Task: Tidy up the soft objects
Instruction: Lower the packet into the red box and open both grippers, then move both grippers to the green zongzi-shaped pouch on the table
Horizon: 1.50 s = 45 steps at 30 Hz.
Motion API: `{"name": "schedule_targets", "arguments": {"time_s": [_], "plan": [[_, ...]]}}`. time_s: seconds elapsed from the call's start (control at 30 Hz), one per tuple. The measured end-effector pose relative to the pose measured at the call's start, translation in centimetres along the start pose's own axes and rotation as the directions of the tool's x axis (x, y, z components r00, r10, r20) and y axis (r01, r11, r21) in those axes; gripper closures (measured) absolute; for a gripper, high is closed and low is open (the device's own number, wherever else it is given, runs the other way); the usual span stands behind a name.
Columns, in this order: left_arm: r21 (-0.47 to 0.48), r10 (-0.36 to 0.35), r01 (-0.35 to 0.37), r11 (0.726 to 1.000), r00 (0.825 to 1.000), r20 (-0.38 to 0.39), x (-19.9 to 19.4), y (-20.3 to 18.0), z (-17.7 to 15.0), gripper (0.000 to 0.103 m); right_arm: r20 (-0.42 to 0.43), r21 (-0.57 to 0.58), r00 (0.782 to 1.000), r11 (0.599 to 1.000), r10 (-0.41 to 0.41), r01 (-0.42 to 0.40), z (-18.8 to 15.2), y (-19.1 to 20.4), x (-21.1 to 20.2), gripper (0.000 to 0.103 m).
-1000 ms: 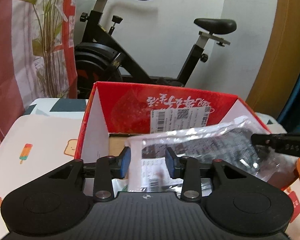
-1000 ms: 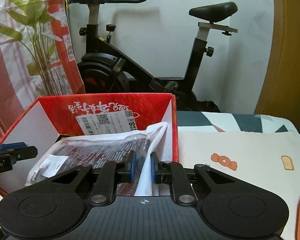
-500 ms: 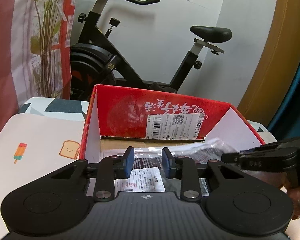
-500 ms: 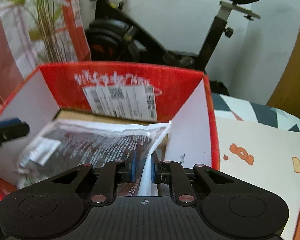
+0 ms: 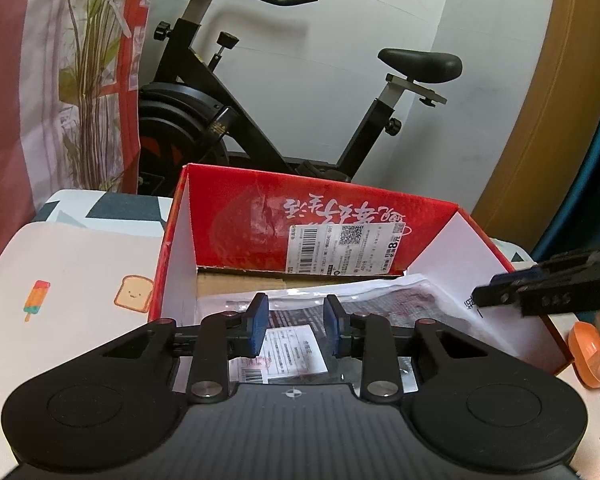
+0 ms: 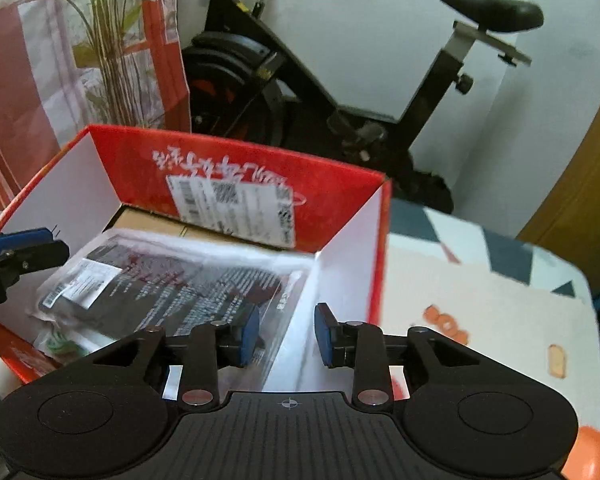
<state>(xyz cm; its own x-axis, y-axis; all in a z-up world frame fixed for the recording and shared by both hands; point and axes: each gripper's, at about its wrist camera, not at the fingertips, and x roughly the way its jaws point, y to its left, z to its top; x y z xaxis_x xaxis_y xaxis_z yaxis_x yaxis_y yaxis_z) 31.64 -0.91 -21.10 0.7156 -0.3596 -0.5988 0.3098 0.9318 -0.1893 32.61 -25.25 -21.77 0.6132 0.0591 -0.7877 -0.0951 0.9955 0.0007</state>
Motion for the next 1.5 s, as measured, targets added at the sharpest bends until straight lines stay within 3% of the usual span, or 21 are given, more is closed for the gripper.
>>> {"name": "schedule_targets", "arguments": {"time_s": [0.1,0.17,0.2,0.53,0.73,0.87,1.0,1.17,1.33,1.5], "plan": [[0.001,-0.002,0.002,1.000,1.000,-0.002,0.0,-0.1,0.0,0.071,0.005,-0.004,0.999,0.999,0.035,-0.035,0.0,-0.5,-0.5,0.081],[0.002,-0.003,0.003,1.000,1.000,-0.003,-0.1,-0.2,-0.1,0.071,-0.010,-0.018,0.999,0.999,0.050,-0.051,-0.1,-0.2,0.0,0.096],[0.002,-0.002,0.002,1.000,1.000,-0.005,0.0,-0.2,-0.1,0.071,-0.022,-0.020,0.998,0.998,0.056,-0.057,-0.1,0.0,0.4,0.097],[0.009,0.004,-0.003,1.000,0.999,-0.036,0.2,-0.2,-0.6,0.071,-0.182,0.000,0.978,0.995,0.103,-0.105,-1.0,2.3,5.1,0.098],[0.012,0.002,-0.001,1.000,0.999,-0.040,0.1,-0.3,-0.6,0.071,-0.167,0.028,0.981,0.995,0.096,-0.093,-1.2,2.3,4.8,0.097],[0.019,-0.003,0.004,1.000,1.000,-0.031,-0.7,-0.5,-0.6,0.071,-0.057,0.041,0.994,0.995,0.092,-0.090,-1.9,2.3,2.5,0.090],[0.030,-0.008,0.009,1.000,1.000,-0.019,-2.1,-0.8,-0.7,0.071,0.077,0.048,0.992,0.994,0.095,-0.099,-2.9,2.2,-0.7,0.081],[0.032,-0.020,0.020,0.999,1.000,-0.008,-4.7,-1.2,-1.4,0.070,0.223,0.052,0.969,0.991,0.106,-0.121,-4.5,1.8,-4.5,0.049],[0.048,-0.027,0.028,0.998,1.000,-0.009,-7.8,-1.6,-2.8,0.068,0.304,0.054,0.945,0.988,0.122,-0.145,-7.3,1.7,-7.7,0.027],[0.058,-0.030,0.031,0.998,0.999,-0.028,-10.6,-1.5,-5.1,0.067,0.374,0.063,0.916,0.981,0.145,-0.181,-11.3,1.8,-10.0,0.018]]}}
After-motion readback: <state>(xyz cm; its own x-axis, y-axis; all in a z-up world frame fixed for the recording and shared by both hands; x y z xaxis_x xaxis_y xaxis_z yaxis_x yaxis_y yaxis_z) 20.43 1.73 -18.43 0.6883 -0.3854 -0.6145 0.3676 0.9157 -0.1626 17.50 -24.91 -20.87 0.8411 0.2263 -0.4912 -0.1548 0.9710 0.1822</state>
